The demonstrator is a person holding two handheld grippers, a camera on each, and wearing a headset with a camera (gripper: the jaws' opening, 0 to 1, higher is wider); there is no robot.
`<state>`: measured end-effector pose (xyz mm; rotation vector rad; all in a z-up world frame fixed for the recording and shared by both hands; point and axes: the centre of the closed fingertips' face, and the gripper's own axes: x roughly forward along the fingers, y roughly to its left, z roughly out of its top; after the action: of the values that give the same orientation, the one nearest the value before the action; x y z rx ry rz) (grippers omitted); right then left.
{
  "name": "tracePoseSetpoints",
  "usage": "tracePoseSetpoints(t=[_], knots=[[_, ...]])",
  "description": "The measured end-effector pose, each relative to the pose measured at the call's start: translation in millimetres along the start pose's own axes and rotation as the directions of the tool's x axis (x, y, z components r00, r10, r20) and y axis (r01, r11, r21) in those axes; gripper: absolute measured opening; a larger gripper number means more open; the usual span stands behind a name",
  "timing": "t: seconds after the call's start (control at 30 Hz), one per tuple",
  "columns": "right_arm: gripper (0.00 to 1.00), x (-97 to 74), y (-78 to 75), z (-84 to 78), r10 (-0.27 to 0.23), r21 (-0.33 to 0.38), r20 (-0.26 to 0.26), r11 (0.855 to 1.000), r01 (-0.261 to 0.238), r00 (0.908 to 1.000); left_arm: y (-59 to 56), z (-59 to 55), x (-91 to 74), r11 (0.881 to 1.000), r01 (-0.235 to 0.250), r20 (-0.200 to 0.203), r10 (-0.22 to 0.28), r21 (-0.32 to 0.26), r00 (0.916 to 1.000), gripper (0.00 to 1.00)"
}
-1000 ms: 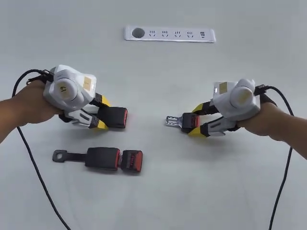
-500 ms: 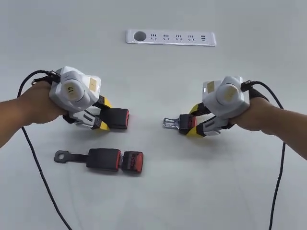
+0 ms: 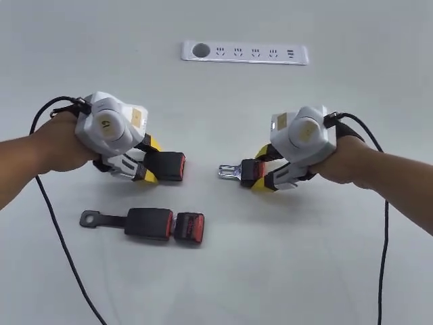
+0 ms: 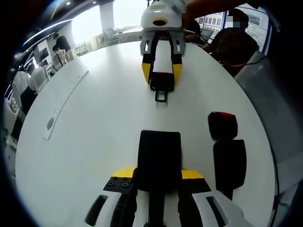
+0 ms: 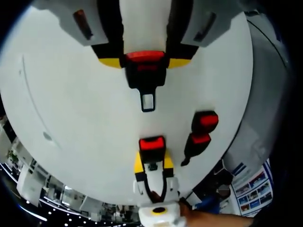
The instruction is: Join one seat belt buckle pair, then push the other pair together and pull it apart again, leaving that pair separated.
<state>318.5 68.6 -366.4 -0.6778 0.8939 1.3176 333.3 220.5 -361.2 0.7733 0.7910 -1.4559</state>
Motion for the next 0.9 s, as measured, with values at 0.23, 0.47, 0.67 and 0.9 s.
tracePoseSetpoints(t=[0.23, 0.47, 0.67, 0.9], knots=[[0.33, 10.5, -2.3, 12.4, 0.000, 0.003, 0.019, 1.000, 0.000, 0.9998, 0.5, -0.5, 0.1, 1.000, -0.001, -0.006, 0.001, -0.005, 1.0000, 0.33], [0.33, 19.7, -3.4, 26.4, 0.006, -0.004, 0.035, 1.000, -0.006, 0.9994, 0.5, -0.3, -0.1, 1.000, -0.002, -0.014, 0.002, -0.005, 0.9999, 0.33], [0.33, 26.2, -5.2, 37.2, 0.008, 0.004, 0.053, 1.000, -0.009, 0.9985, 0.3, -0.4, -0.1, 1.000, 0.000, -0.021, 0.000, -0.004, 0.9998, 0.33], [0.33, 36.3, -4.6, 53.3, 0.009, 0.007, 0.084, 1.000, -0.009, 0.9964, 0.6, -0.8, 0.3, 1.000, -0.001, -0.025, 0.001, -0.006, 0.9997, 0.33]])
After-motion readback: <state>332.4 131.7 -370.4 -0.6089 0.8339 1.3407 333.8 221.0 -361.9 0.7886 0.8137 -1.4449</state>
